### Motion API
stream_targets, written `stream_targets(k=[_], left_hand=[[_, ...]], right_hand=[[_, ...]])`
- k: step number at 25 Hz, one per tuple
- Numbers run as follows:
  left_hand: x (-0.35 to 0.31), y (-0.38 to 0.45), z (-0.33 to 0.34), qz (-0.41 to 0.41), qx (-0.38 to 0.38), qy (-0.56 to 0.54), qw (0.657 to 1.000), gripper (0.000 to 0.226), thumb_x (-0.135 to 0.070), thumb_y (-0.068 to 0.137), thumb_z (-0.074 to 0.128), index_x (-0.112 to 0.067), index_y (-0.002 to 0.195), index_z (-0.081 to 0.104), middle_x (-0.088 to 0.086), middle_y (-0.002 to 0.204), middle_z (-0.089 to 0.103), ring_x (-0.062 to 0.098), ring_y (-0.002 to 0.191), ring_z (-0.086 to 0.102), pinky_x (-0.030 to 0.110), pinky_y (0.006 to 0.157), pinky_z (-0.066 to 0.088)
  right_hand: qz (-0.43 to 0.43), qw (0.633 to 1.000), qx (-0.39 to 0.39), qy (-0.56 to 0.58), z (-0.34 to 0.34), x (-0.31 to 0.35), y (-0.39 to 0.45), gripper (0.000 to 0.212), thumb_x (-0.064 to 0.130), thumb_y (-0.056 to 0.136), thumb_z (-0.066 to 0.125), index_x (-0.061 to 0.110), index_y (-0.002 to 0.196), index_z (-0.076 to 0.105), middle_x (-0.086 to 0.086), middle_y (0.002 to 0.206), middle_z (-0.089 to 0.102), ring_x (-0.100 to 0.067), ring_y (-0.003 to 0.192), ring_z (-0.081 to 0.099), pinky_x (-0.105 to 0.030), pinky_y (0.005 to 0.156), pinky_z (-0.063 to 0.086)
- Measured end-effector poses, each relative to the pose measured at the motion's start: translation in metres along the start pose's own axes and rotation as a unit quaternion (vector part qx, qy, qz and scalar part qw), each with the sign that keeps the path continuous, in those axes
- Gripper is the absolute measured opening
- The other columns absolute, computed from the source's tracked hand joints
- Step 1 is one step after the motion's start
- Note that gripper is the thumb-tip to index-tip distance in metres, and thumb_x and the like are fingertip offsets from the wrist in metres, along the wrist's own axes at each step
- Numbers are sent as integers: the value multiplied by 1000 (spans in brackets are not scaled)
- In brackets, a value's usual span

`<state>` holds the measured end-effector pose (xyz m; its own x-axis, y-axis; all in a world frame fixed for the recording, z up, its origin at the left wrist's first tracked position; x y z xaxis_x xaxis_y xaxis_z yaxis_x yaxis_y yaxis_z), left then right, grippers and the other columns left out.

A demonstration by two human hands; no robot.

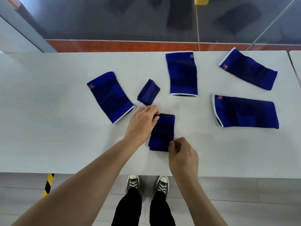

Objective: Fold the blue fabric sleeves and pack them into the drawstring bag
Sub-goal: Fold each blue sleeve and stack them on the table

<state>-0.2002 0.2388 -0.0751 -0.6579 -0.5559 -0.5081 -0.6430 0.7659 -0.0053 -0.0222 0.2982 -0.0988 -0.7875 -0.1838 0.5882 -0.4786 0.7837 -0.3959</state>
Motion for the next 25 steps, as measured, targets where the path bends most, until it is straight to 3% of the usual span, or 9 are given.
stream_targets(k=[7,11,16,19,21,25], left_hand=[[6,-1,6,-26,-12,2,1000,6,-19,97,60,-17,101,56,-2,100,62,17,90,51,30,76,47],[9,-1,10,-42,-9,-12,999,9,-21,98,60,-15,104,57,2,102,60,18,91,56,29,76,49],[3,-31,-4,-48,-40,-24,998,25,-23,101,54,-18,126,54,3,116,53,19,95,55,30,80,53],[-3,-81,3,-48,-3,16,999,30,-32,103,44,-21,130,50,0,104,60,21,90,51,38,82,51],[0,-101,12,-76,25,-8,997,39,-37,101,45,-23,137,44,-3,101,60,19,91,48,35,88,46],[0,-110,19,-95,44,-41,994,64,-15,90,59,-28,148,34,-5,105,51,15,96,41,27,90,42]], right_hand=[[6,1000,-12,-11,-1,-3,2,12,32,99,53,24,90,51,8,79,64,-20,75,57,-44,83,47],[9,1000,-14,-4,-2,1,4,15,28,96,57,27,104,44,8,82,62,-17,73,59,-42,83,48],[11,1000,-17,14,-6,0,0,18,29,97,54,25,112,47,7,84,60,-10,70,53,-39,76,45],[24,1000,-4,19,-4,-3,-2,15,32,99,47,25,112,46,4,83,64,-17,72,56,-35,67,39],[11,1000,14,7,2,1,-5,13,32,99,45,26,111,46,3,82,67,-21,76,60,-38,66,45],[30,995,42,81,6,-3,-7,17,26,98,51,28,114,50,5,79,67,-17,78,63,-36,69,49]])
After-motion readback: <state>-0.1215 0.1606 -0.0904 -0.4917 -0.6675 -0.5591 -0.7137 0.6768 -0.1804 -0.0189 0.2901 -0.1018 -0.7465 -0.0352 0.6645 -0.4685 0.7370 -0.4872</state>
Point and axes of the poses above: each hand's wrist, its own y-axis towards the middle knuckle, its own z-axis out of the palm, x = y × z, the point moved 10 cm from there along y, towards the middle knuckle
